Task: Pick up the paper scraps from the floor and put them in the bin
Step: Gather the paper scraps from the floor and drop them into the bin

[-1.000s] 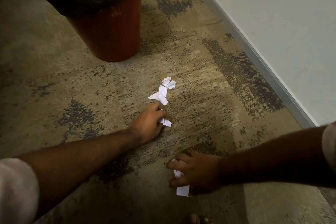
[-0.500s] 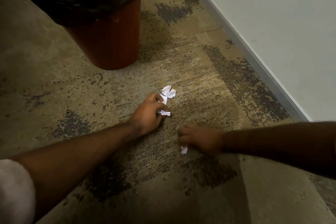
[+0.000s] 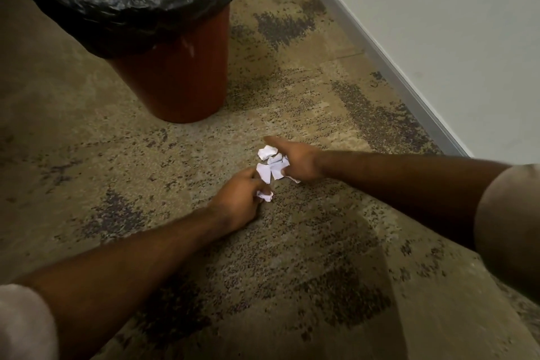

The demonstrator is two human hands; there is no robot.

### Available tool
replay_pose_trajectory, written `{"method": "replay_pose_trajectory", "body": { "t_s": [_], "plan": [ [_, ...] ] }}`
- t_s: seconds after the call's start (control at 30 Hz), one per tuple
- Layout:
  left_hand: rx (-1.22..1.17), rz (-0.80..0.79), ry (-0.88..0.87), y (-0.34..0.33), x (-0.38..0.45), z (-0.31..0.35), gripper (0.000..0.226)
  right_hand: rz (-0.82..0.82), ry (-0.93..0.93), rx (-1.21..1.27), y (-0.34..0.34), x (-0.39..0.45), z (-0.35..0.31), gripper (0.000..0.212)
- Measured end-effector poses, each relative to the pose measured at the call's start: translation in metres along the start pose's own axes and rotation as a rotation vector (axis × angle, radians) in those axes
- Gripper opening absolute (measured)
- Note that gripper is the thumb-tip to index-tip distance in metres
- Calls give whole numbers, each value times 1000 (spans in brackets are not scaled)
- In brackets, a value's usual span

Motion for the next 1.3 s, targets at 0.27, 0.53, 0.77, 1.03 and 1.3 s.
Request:
{"method": "replay_pose_trajectory", "body": {
  "t_s": [0.27,0.53,0.77,1.03,1.3],
  "plan": [
    [134,103,73,8,-19,-23,31,21,-30,-95,-5,9,-7,48],
    [18,52,109,17,-14,-25,21,-38,28,-26,-2,-5,-4,21],
    [-183,197,213,40,-17,-28,16,86,-14,215,18,-15,-3,18],
    [-739,543,330,86,-1,6,18,182,41,708,37,-24,-69,20],
    [-869,680,181,131,-12,40,18,335,85,1077,65,-49,-125,27]
  ]
}}
Point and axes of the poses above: each hand's wrist, its own x-axis towards the middle knuckle, its own y-axis out of the back of the hand, z = x × y, the point moved 1 cm from there along x, towards the middle knuckle, and after that the axes turned 6 degrees about -x, right-handed, at the moved point
